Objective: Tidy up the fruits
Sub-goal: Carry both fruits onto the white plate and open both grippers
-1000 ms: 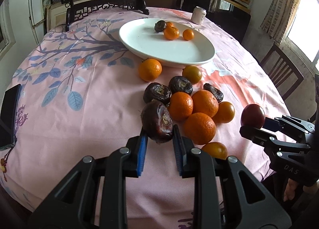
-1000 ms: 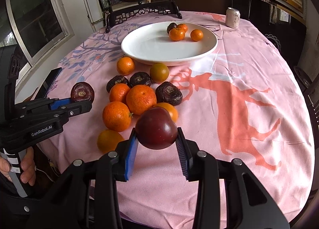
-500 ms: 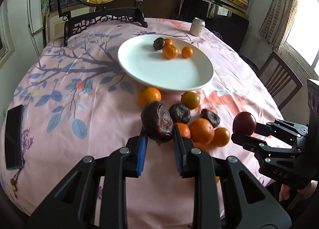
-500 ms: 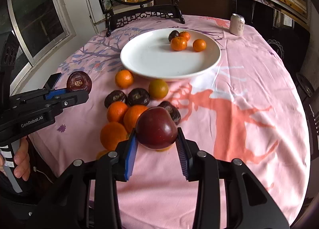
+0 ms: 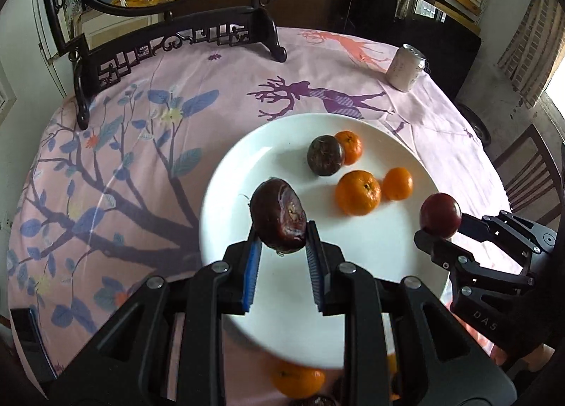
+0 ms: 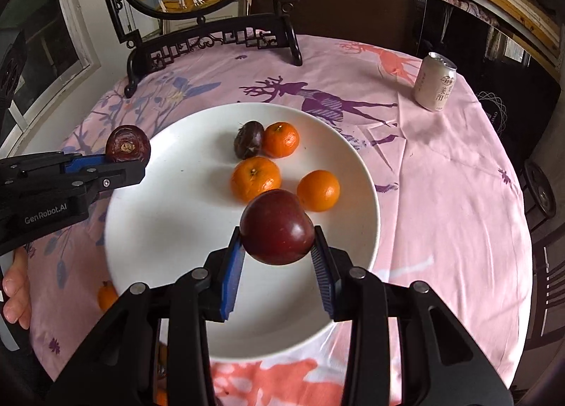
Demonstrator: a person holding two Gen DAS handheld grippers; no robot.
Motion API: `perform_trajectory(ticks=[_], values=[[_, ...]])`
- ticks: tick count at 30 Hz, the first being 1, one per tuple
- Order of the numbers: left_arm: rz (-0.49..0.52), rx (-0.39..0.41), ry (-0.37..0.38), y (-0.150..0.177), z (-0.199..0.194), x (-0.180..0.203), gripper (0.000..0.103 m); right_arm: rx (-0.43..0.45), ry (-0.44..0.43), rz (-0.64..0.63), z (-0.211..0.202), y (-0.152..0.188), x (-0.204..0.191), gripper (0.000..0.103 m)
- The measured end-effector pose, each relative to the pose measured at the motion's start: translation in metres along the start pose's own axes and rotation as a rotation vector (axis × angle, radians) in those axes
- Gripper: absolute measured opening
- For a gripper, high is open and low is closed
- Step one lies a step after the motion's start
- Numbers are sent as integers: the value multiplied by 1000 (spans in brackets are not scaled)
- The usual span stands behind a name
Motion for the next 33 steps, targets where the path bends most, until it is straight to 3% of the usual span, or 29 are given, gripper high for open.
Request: perform_trajectory(ticks=[5, 10, 11, 12, 13, 15, 18, 23, 25, 29, 33], values=[[23, -44, -2, -16, 33, 11, 22, -50, -8, 0, 24, -6, 8, 38], [35, -40, -22, -27, 44, 16, 23, -56, 7, -3, 35, -9, 14, 41], [34, -33, -21, -29, 42, 16, 27, -52, 31, -18, 34, -10, 13, 49], [30, -20, -23, -32, 38, 14, 48, -33, 66, -42, 29, -12, 12, 60], [20, 5, -29, -34, 31, 11, 69, -2, 103, -68, 21, -13, 10, 61], [16, 57, -40, -36, 12, 7, 72, 29, 140, -106, 8, -15, 5, 61], [7, 94, -7, -31, -19, 4, 75, 46, 116, -105, -14, -10, -4, 61], [-2, 155, 16, 7, -70, -2, 84, 53, 49, -56, -49, 26, -25, 69], [-14, 172, 18, 32, -86, -6, 95, 71, 30, -32, -63, 45, -33, 70], [-42, 196, -5, 86, -105, -16, 97, 111, 40, 9, -86, 80, -46, 70], [-73, 163, 7, 127, -106, -23, 97, 141, 44, 30, -100, 98, -55, 70]])
Point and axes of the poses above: each gripper's, at about its wrist camera, not at the fingertips, and z roughly the way its jaws point, x to its right, y to its underside, the point moved 6 cm from there along z, roughly the way its jaws point, and after that the axes turned 10 degrees about -y, right-handed, at the moved point
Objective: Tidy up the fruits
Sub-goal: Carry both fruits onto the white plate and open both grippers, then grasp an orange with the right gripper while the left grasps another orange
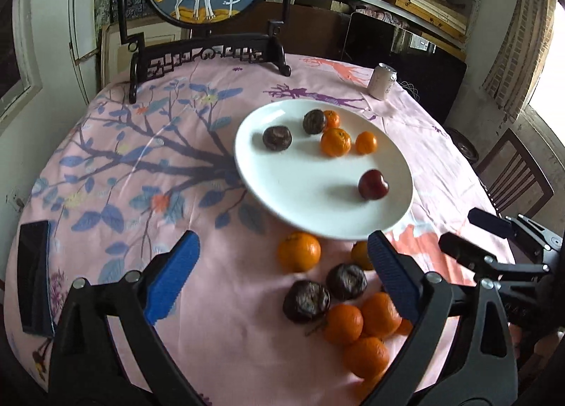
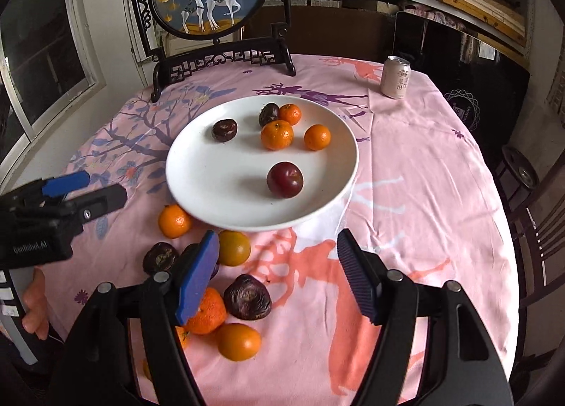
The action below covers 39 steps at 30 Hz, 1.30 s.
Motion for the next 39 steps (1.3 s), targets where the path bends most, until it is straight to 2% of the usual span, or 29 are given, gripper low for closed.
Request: perform_trajectory(ticks=[6, 10, 15, 20, 22, 23, 24, 29, 33, 39], values=[[13, -25, -12, 29, -3, -5, 97, -11, 21, -33, -10, 10, -9, 70], [22, -35, -8, 44, -9, -8, 97, -45, 13, -29, -11, 34, -12, 70], [40, -54, -5, 68, -16, -10, 97, -126, -56, 4, 6, 81, -17, 70], [35, -66, -7, 87, -24, -14, 97, -134, -95, -20, 21, 91, -25, 70], [31, -68, -10, 93, -28, -14, 97, -144, -106, -26, 28, 92, -26, 61], [32, -72, -9, 97, -29, -13, 97, -156, -112, -23, 33, 92, -26, 45], [36, -78, -4, 100, -30, -11, 97, -166, -108, -20, 38, 93, -24, 41], [98, -121, 49, 116, -29, 13, 97, -120, -104, 17, 31, 92, -17, 38], [147, -155, 87, 128, -26, 37, 97, -86, -51, 18, 5, 99, -10, 38], [171, -206, 97, 141, -14, 63, 97, -69, -29, 42, -16, 118, 9, 38]])
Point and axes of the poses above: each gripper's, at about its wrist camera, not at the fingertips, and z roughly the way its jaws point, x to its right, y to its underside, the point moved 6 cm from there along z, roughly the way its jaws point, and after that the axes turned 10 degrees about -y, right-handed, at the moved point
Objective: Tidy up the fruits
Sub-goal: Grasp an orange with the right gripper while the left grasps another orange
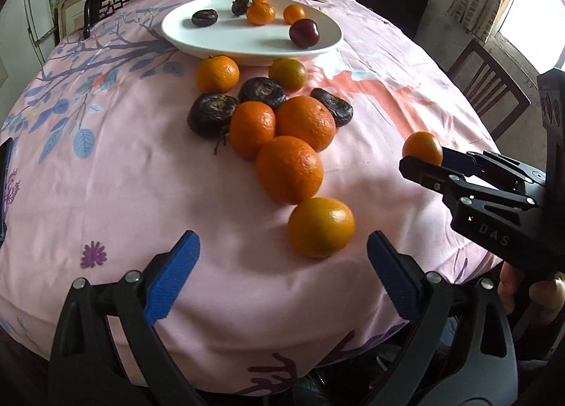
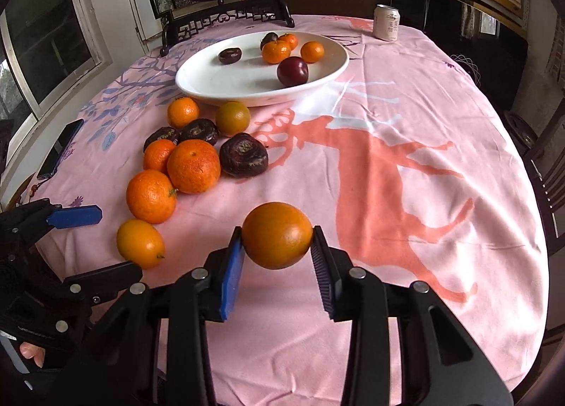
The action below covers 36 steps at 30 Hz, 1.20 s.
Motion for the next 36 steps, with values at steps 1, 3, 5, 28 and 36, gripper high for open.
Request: perform_trajectory(ticks=[1, 3, 5, 28, 36], values=[[1, -4, -7, 0, 2, 3, 97, 5, 2, 5, -3, 2, 3, 38], [3, -7, -14, 0, 4, 8, 97, 15, 1, 12, -7, 5, 8, 38], [6, -8, -27, 0, 6, 11, 94, 24, 2, 14, -11, 7, 11, 38], [-13, 41, -17, -2, -14, 3, 39, 42, -32, 24, -12, 4, 3, 38], [-59, 77, -8, -15, -29, -22, 39, 43, -37, 18, -10, -1, -8, 38]])
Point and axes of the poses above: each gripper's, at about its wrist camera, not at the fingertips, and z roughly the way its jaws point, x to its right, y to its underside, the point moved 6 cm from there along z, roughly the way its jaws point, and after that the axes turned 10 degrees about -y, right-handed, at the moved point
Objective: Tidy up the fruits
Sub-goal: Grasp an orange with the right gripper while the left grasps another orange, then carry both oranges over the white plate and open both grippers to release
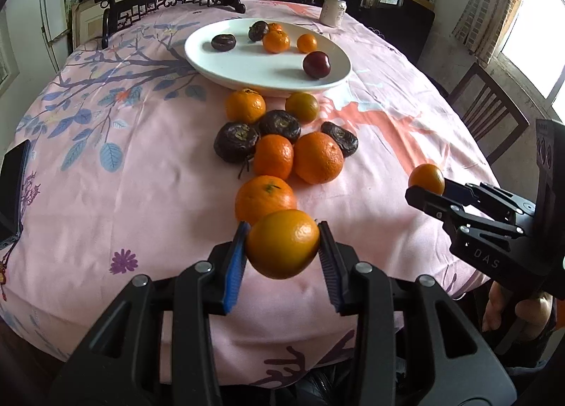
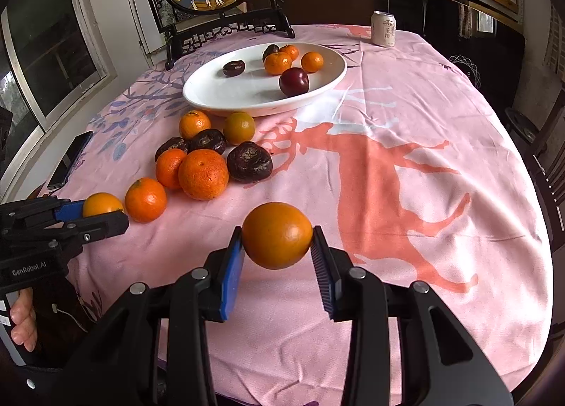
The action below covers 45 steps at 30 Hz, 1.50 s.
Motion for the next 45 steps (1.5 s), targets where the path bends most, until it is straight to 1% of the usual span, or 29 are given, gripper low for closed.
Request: perform_trajectory(ticks=[7, 11, 14, 17, 20, 23, 26, 30, 36, 37, 38, 39, 40, 41, 43, 45], values=[[-14, 33, -10, -31, 0, -13, 39, -10, -22, -26, 7, -15, -11, 38], [-22, 39, -20, -65, 10, -23, 39, -34, -66, -32, 18, -36, -13, 38], [-19, 40, -53, -104, 25, -32, 39, -43, -58, -63, 30, -69, -11, 38], [-29, 27, -88, -152, 49, -43, 39, -44, -54, -83, 46, -113, -6, 38], [-41, 20, -117, -199, 75, -52, 39, -25, -31, -108, 68, -159, 0, 38], [-55, 0, -131, -235, 106, -58, 39, -38, 8, -109, 94, -191, 13, 38], [-63, -29, -131, -254, 134, -60, 39, -67, 26, -94, 120, -206, 29, 38], [-44, -60, -131, -268, 161, -53, 39, -103, 33, -80, 143, -213, 43, 38], [-31, -67, -127, -280, 178, -46, 40, -103, 31, -70, 154, -219, 52, 39], [-30, -64, -134, -283, 179, -45, 43, -100, 39, -74, 156, -221, 52, 44], [-32, -57, -142, -287, 179, -46, 54, -93, 57, -81, 156, -222, 53, 62], [-39, -43, -149, -290, 177, -46, 84, -64, 88, -92, 153, -225, 53, 65], [-49, -10, -161, -294, 170, -48, 90, -42, 116, -106, 149, -228, 53, 65], [-51, 16, -164, -295, 161, -48, 90, -39, 130, -117, 145, -228, 52, 65], [-42, 36, -155, -294, 144, -49, 91, -42, 119, -118, 133, -226, 49, 66], [-53, 56, -140, -283, 122, -53, 93, -36, 124, -107, 115, -219, 44, 74]])
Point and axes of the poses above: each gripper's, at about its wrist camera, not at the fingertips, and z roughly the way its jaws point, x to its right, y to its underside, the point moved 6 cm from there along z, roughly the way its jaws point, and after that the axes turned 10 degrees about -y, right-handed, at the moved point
